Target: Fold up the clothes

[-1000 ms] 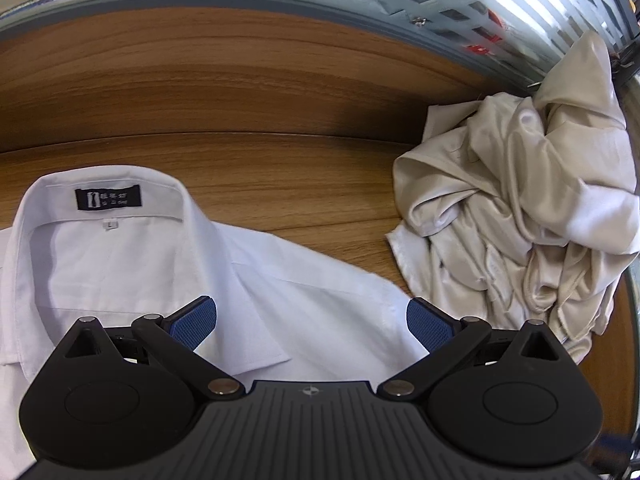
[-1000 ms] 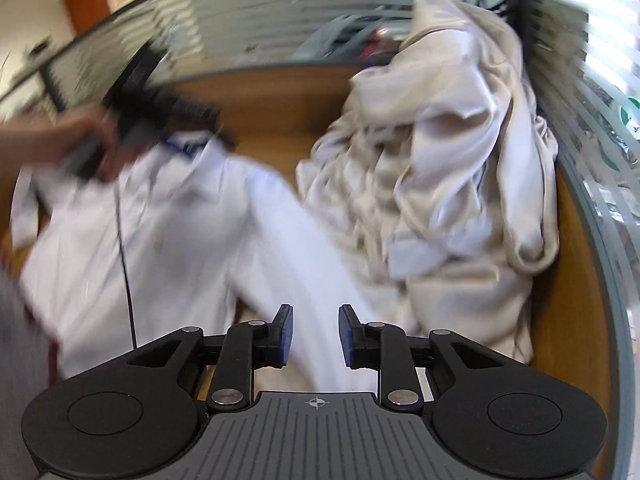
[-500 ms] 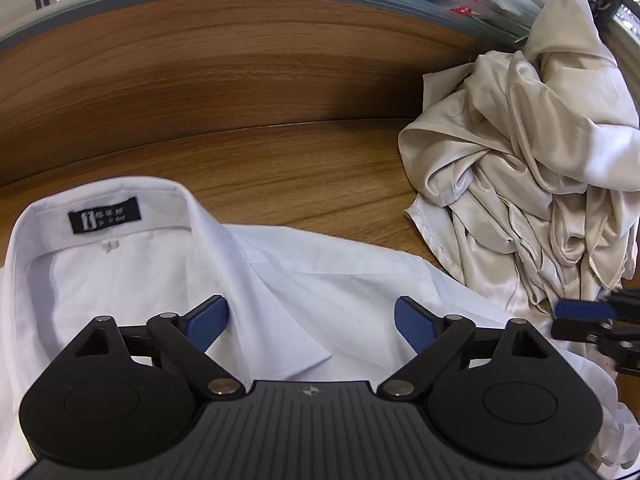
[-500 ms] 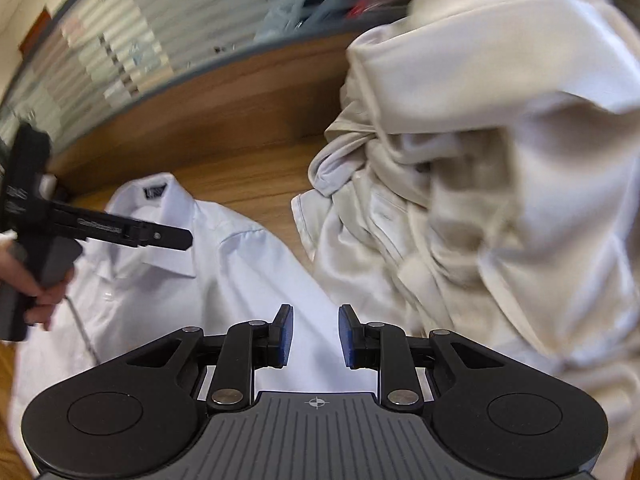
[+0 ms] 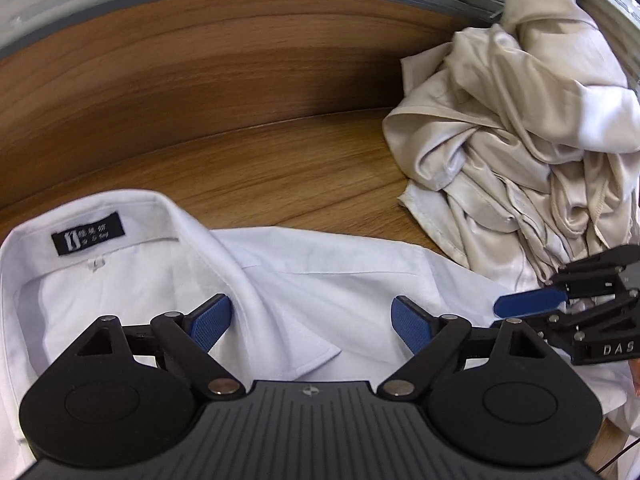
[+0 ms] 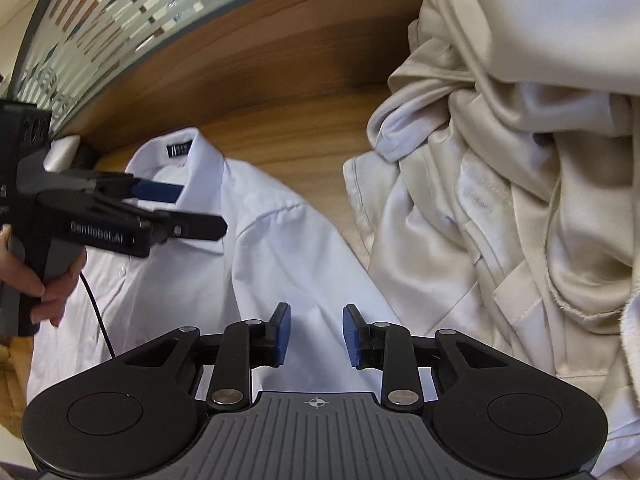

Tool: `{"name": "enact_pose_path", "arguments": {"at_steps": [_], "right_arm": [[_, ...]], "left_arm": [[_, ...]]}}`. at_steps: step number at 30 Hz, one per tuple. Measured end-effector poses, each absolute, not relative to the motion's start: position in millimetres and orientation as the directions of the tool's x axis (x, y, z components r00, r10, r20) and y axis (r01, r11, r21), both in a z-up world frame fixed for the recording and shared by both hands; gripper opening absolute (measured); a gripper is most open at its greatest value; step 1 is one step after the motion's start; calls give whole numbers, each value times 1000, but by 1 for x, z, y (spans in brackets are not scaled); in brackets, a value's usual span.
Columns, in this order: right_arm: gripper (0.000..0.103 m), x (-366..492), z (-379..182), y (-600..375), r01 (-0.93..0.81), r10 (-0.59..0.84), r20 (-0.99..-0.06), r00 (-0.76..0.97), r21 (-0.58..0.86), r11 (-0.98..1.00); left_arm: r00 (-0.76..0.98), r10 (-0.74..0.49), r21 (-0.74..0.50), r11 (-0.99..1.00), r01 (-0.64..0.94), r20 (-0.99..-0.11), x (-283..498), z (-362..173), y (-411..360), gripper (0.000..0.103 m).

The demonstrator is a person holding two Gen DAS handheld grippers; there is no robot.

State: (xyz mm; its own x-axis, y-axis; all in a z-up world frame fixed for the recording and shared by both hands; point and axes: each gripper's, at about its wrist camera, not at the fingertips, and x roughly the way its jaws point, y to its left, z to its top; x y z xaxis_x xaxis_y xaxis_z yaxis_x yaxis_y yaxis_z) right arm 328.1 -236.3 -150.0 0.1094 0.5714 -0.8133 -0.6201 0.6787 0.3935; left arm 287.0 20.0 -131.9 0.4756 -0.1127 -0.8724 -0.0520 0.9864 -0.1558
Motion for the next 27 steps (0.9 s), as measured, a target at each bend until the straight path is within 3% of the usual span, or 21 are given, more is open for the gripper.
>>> {"name": "enact_pose_path", "arguments": {"at_steps": [2, 11, 14, 15, 23, 27], "right_arm": [[27, 329, -153, -236, -623, 574, -814, 84, 407, 668], [25, 336, -158, -241, -607, 580, -814, 39, 442, 660], [4, 335, -157, -241, -607, 575, -817, 45, 435, 665], [2, 335, -155, -242, -605, 577, -814, 58, 431, 669], [2, 353, -124, -260, -587, 545, -795, 267, 315, 746], [2, 356, -130, -251, -601, 511, -810, 288, 263, 755]], "left_arm": [[468, -113, -164, 984, -68, -876, 288, -133, 22, 91], [458, -99, -149, 986, -74, -883, 288, -137, 22, 91], [452, -95, -150, 985, -87, -887, 288, -139, 23, 91], [449, -95, -152, 984, -93, -888, 288, -140, 24, 91], [464, -101, -174, 978, -116, -880, 283, -126, 27, 88], [518, -129, -193, 979, -70, -845, 280, -107, 15, 88]]}}
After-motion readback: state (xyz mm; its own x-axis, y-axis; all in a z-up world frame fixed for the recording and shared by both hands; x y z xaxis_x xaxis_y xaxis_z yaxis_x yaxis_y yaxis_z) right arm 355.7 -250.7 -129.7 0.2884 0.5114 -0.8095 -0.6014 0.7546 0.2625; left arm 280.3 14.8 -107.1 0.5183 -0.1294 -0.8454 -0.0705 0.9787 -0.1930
